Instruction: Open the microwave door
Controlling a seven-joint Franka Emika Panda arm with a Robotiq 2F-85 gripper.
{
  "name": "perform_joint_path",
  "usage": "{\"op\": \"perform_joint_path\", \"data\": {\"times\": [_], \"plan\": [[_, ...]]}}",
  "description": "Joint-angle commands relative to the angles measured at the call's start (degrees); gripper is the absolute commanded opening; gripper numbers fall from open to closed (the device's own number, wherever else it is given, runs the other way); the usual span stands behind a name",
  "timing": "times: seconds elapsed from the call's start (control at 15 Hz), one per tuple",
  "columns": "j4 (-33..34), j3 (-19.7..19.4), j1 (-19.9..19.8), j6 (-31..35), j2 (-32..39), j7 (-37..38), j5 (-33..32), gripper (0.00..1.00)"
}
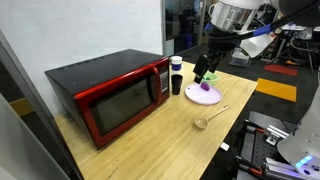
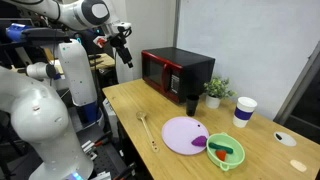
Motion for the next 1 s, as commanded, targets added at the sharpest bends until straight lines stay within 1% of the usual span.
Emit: {"op": "perform_joint_path", "data": {"times": [0.0,0.53,0.67,0.8,0.93], "plan": [[0.11,-0.86,0.96,-0.15,0.25,0.53,-0.72,1.0],[0.11,-0.86,0.96,-0.15,0.25,0.53,-0.72,1.0],[0.18,-2.18,0.49,1.89,2.58,-1.57,-0.9,1.0],[1.51,-3.43,-0.87,4.29,6.36,-2.79,-1.65,1.0],[3.1,-5.06,-1.89,8.66,12.1,-3.81,-2.37,1.0]]}}
